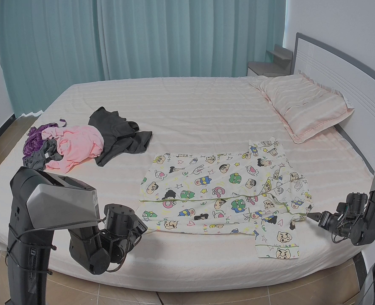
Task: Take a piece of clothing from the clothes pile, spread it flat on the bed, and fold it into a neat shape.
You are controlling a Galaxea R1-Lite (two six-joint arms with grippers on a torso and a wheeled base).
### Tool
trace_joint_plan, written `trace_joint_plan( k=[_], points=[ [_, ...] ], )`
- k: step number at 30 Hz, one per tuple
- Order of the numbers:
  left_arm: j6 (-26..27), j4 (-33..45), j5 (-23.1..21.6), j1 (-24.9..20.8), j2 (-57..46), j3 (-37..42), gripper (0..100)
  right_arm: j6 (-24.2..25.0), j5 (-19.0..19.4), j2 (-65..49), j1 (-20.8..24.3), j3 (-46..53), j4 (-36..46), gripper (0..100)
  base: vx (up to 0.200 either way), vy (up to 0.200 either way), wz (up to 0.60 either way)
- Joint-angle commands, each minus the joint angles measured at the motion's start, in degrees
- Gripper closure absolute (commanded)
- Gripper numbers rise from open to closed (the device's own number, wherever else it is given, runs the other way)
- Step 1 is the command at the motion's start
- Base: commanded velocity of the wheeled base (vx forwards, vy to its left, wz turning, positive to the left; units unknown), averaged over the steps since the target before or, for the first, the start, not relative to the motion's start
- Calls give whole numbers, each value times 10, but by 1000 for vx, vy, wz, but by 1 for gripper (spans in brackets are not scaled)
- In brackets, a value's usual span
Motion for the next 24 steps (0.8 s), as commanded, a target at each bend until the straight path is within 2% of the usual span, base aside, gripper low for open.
trace_joint_plan(
  k=[1, 2, 4, 8, 10, 14, 15, 18, 24],
  points=[
    [0, 0, -1, -1, 1, -1, 100, -28, 67, -60, -5, 95, -16, 0, 0, 0, 0],
    [0, 0, -1, -1, 1, -1, 100, -31, 68, -60, -4, 99, -17, 0, 0, 0, 0],
    [0, 0, -1, -1, 2, 0, 100, -115, 80, -28, 9, 148, -52, 0, 0, 0, 0],
    [0, 0, -1, -1, 2, 0, 100, -165, 83, 31, 22, 183, -111, 0, 0, 0, 0],
    [0, 0, -1, -1, 5, -1, 100, -169, 87, 69, 37, 201, -159, 0, 0, 0, 0],
    [0, 0, -1, -2, 5, -1, 100, -174, 90, 90, 57, 204, -161, 0, 0, 0, 0],
    [0, 0, -1, -2, 5, 0, 100, -172, 95, 89, 78, 203, -160, 0, 0, 0, 0],
    [0, 0, -1, -2, 5, -1, 100, -170, 105, 86, 101, 201, -160, 0, 0, 0, 0],
    [0, 0, -1, -2, 5, 0, 100, -169, 105, 85, 109, 181, -160, 0, 0, 0, 0]
  ],
)
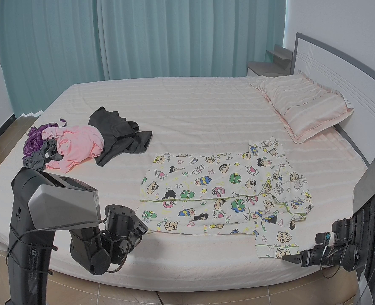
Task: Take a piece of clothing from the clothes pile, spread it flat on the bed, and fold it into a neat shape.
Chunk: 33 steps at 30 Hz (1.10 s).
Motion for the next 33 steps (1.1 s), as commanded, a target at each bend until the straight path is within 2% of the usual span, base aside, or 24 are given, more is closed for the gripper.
trace_joint_plan(
  k=[1, 12, 32, 33],
  points=[
    [0, 0, 0, 0, 1, 1, 100, 1, 0, 8, 7, -12, -9, 0, 0, 0, 0],
    [0, 0, 0, 0, 1, 1, 100, 16, 1, -34, 9, -29, -8, 0, 0, 0, 0],
    [1, 0, 0, 0, 1, 1, 100, 18, 0, 2, 33, -38, -8, 0, 0, 0, 0],
    [0, 0, 0, 0, 1, 0, 100, 21, 0, 4, 33, -39, -8, 100, 0, 0, 0]
  ],
)
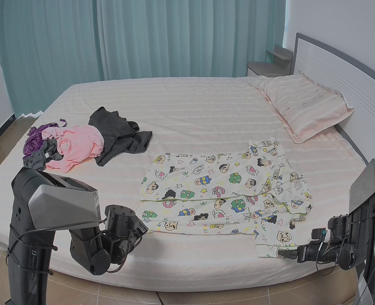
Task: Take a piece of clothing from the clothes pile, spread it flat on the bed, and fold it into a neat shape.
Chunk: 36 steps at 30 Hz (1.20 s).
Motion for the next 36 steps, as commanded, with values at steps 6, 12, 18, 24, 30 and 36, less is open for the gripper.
trace_joint_plan(
  k=[6, 12, 18, 24, 30, 36],
  points=[
    [0, 0, 0, 0, 0, 1, 100, 25, -1, -3, -3, 4, -8, 100, 0, 0, 0],
    [0, 0, 0, 0, -1, 5, 100, 25, 1, -32, -34, 26, -7, 100, 0, 0, 0],
    [1, -7, 7, -17, -3, 13, 100, 22, 33, -66, -57, 64, -6, 100, 0, 0, 0],
    [12, -84, 21, -32, -6, 64, 100, 20, 36, -111, -74, 64, 23, 100, 0, 0, 0],
    [56, -107, 24, -39, -7, 99, 100, 3, 48, -226, -81, 64, 166, 100, 0, 0, 0],
    [107, -107, 27, -66, -22, 138, 100, -74, 65, -274, -118, 64, 276, 100, 0, 0, 0]
  ],
)
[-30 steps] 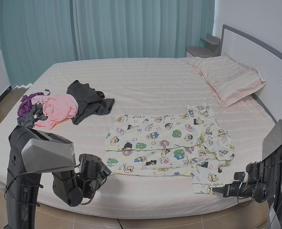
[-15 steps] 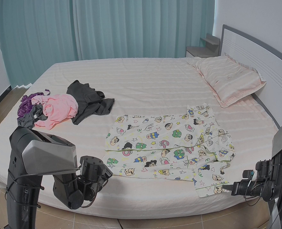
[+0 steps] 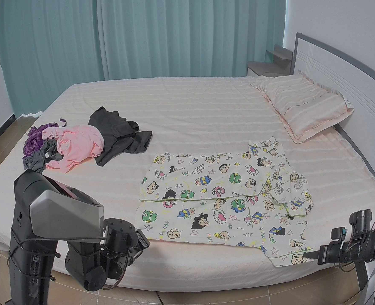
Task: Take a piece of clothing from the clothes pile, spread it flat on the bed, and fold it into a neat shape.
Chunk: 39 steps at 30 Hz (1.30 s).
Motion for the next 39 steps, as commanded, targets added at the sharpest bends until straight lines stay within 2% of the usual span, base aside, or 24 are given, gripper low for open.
trace_joint_plan(
  k=[1, 7, 11, 13, 21, 39],
  points=[
    [43, -3, 2, -24, -13, 40, 100, -55, 17, -81, -41, 10, 57, 100, 0, 0, 0],
    [64, -3, 2, -29, -16, 57, 100, -112, 38, -117, -78, 10, 133, 100, 0, 0, 0],
    [77, -3, 0, -55, -23, 87, 100, -184, 47, -153, -102, 10, 219, 100, 0, 0, 0],
    [87, -3, 0, -60, -23, 94, 100, -200, 48, -157, -104, 10, 234, 100, 0, 0, 0],
    [99, -3, -2, -68, -23, 120, 100, -224, 48, -169, -107, 10, 273, 100, 0, 0, 0],
    [85, -3, -5, -83, -45, 165, 100, -291, 47, -220, -127, 10, 375, 100, 0, 0, 0]
  ],
)
